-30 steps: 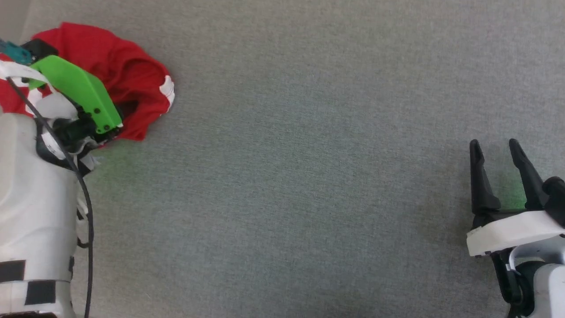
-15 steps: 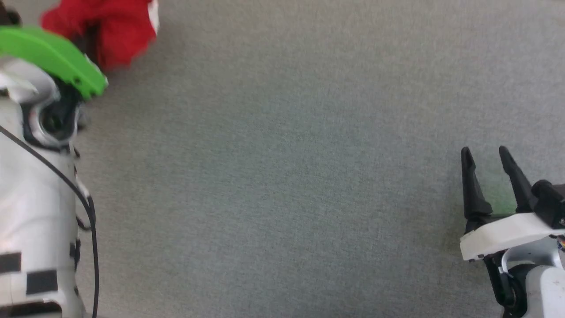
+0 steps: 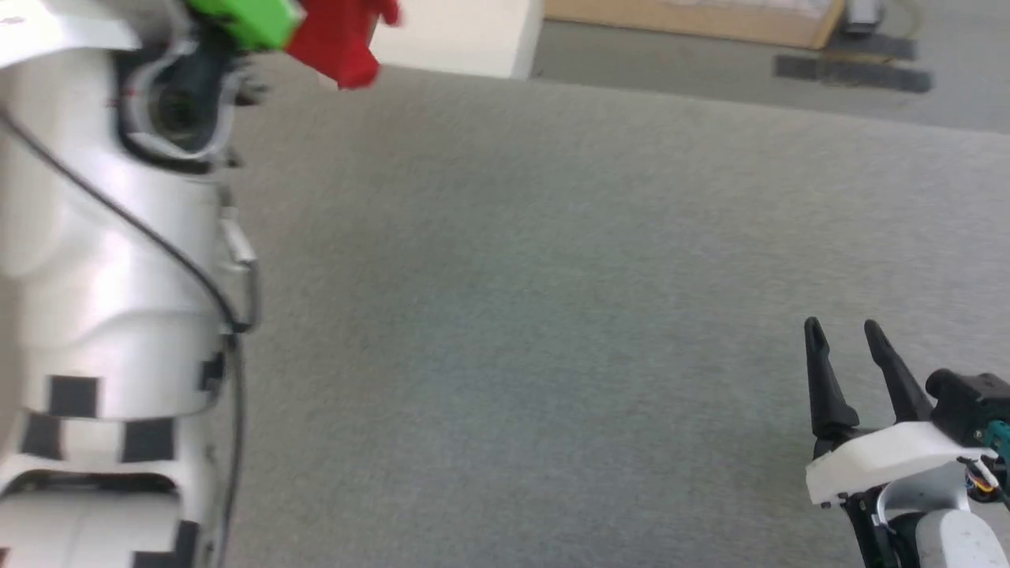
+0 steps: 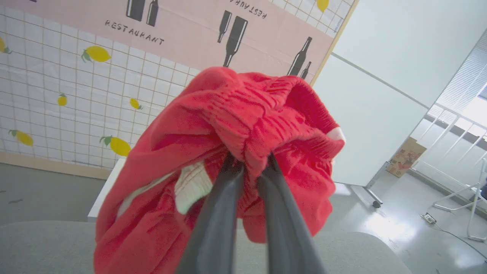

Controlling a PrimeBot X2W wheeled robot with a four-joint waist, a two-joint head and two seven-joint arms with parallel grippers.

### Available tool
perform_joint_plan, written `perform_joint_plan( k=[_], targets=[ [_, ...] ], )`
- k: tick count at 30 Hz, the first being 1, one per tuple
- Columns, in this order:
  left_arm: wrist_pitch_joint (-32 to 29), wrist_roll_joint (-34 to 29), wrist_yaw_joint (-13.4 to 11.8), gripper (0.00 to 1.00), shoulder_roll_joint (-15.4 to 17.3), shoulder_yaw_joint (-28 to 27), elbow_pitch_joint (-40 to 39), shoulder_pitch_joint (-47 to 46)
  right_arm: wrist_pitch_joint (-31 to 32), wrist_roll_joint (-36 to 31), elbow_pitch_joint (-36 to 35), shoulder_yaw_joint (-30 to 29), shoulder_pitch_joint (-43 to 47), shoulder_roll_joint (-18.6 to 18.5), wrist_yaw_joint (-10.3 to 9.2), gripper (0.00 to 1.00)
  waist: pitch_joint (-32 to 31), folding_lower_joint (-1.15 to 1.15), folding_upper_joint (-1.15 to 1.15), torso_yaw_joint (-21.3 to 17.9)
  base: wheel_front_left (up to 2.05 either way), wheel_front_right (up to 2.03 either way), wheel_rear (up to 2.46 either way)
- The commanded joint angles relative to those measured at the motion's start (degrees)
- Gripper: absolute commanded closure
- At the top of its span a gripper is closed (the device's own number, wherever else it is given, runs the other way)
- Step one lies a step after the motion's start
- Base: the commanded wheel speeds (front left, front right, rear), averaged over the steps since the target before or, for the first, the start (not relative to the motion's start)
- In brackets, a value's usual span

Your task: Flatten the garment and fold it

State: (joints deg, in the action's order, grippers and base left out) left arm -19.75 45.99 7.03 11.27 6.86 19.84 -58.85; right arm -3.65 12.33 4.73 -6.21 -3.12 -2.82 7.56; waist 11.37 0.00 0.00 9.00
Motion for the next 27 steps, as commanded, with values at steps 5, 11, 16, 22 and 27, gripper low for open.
perform_joint_plan(
  k=[5, 11, 16, 22, 27],
  targets=[
    [-0.2, 2.9, 0.4, 1.00, -4.4, 4.8, -0.9, 1.3, -1.3, 1.1, 1.5, -0.2, 0.9, -0.1, -0.08, 0.00, -4.9, 0.00, 0.00, -9.2, 0.00, 0.00, 0.00],
    [2.3, 2.3, 0.4, 1.00, -6.7, 11.2, 1.4, 9.1, -1.9, 1.5, 2.8, -0.8, 1.3, -0.1, -0.08, 0.00, -5.2, 0.00, 0.00, -13.7, 0.00, 0.00, 0.00],
    [4.3, 3.0, 0.4, 1.00, -7.9, 16.6, 5.9, 17.7, -2.2, 1.6, 3.7, -1.3, 1.9, -0.1, -0.08, 0.00, -5.4, 0.00, 0.00, -15.7, 0.00, 0.00, 0.00],
    [1.1, 2.6, -0.4, 1.00, -8.3, 25.1, 12.7, 25.0, -2.2, 1.7, 4.0, -1.1, 2.2, -0.1, -0.08, 0.00, -5.9, 0.00, 0.00, -16.6, 0.00, 0.00, 0.00],
    [-7.2, 1.3, -1.5, 1.00, -8.3, 32.3, 17.1, 28.3, -2.3, 2.0, 4.2, -1.1, 2.5, -0.1, -0.08, 0.00, -6.5, 0.00, 0.00, -16.0, 0.00, 0.00, 0.00]
  ],
)
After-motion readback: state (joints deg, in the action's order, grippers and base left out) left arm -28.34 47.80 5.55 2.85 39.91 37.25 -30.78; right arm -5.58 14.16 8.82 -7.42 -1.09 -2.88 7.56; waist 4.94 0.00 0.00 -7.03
